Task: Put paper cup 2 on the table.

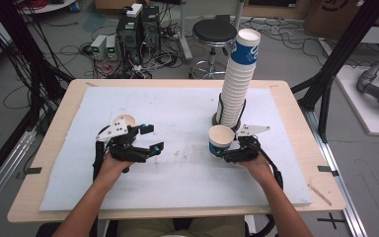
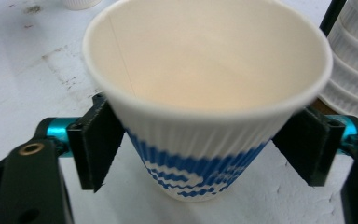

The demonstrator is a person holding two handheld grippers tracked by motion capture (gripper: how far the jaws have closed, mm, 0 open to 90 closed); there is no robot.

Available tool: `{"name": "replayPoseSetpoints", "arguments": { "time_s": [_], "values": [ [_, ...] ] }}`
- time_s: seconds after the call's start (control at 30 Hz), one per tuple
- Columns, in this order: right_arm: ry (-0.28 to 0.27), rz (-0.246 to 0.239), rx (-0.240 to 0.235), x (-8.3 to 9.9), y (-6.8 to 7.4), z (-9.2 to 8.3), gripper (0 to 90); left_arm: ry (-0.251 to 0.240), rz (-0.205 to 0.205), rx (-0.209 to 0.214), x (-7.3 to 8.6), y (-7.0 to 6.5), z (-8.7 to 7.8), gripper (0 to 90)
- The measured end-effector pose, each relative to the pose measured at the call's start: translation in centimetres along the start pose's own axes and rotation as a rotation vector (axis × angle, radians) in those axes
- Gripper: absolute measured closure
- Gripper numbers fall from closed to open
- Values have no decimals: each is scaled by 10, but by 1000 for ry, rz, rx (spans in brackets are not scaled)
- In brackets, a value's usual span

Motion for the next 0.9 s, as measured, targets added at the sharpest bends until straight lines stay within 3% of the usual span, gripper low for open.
{"name": "replayPoseSetpoints", "arguments": {
  "time_s": [0.13,0.37,0.57,0.73,0.9],
  "values": [
    [24,13,-11,2,0,0,180,2,0,1,0,0,0,180],
    [50,-29,17,6,-1,-11,154,5,1,-1,1,0,0,180],
    [6,-38,34,9,-2,-37,155,0,-3,-14,1,2,-1,180],
    [-15,-16,61,13,-5,-61,155,-17,-10,-25,-2,4,-3,180],
    [-87,0,117,11,-9,-85,155,-25,-6,-30,-5,5,-4,180]
  ]
}}
Point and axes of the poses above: each handheld gripper's, and its own axes: z roughly forward along the jaws, x roughly out of its underside, y roughly to its left, the point moved 1 cm from there along z, roughly forward along the jaws, and after that the axes turned 9 degrees about z, right-handed, at the moved point
